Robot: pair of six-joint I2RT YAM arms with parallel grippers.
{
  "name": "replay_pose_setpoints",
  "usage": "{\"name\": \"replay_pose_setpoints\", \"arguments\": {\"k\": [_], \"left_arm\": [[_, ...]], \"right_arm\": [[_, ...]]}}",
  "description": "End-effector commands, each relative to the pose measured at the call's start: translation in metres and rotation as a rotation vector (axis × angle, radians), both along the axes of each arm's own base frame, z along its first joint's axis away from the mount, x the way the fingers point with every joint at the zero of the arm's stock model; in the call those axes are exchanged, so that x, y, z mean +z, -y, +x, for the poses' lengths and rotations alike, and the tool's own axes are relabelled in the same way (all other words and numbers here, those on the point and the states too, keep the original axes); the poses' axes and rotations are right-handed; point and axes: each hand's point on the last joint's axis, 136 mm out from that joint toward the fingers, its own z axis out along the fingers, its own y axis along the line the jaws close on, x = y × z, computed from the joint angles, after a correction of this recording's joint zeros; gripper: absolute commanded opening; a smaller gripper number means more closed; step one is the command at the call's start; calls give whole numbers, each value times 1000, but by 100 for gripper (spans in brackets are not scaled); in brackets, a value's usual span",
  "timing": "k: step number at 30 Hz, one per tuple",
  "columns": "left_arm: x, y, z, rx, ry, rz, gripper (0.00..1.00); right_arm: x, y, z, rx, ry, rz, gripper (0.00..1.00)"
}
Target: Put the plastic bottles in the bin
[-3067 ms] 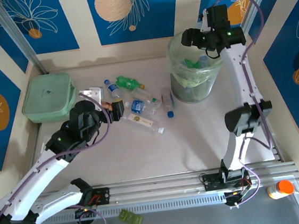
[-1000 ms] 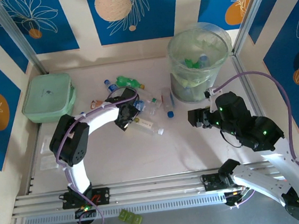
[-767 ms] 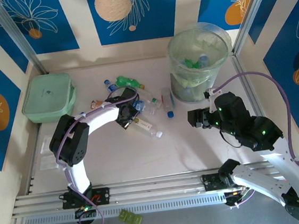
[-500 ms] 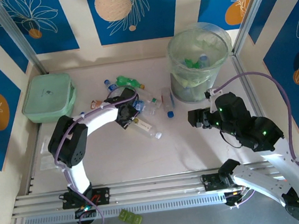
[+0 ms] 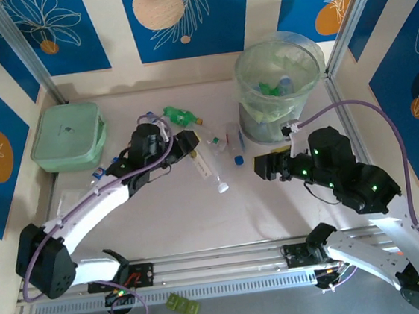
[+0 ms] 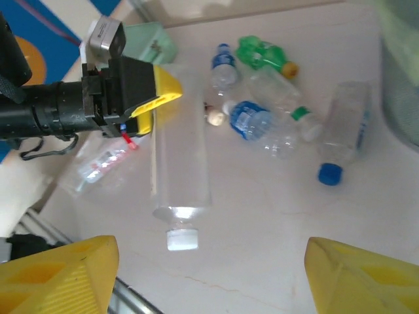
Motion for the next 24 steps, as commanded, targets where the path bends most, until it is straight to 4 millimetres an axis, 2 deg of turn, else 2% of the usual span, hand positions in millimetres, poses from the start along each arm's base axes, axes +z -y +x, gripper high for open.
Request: {"name": "replay_pose_setpoints", "arguments": {"k": [1, 3, 5, 8, 11, 16, 19, 24], "left_arm": [[85, 28, -30, -256, 329, -256, 39], [107, 29, -40, -305, 396, -353, 40], [126, 29, -51, -355, 449, -442, 40], [149, 30, -68, -452, 504, -565, 39], [164, 26, -80, -512, 539, -680, 36], [171, 28, -85, -568, 527, -733, 34], [177, 26, -90, -575, 556, -732, 34], [182, 25, -93, -586, 570, -734, 34]], "right_arm": [[24, -31, -6, 133, 15, 146, 75], [33, -42, -7, 180, 8, 202, 77], [40, -48, -5, 198, -3, 249, 85], [50, -54, -1, 225, -21, 331, 91], [55, -57, 4, 262, -63, 409, 94], [56, -63, 8, 319, -99, 465, 93], [61, -77, 3, 429, -134, 517, 94], [57, -95, 3, 479, -167, 523, 91]]}}
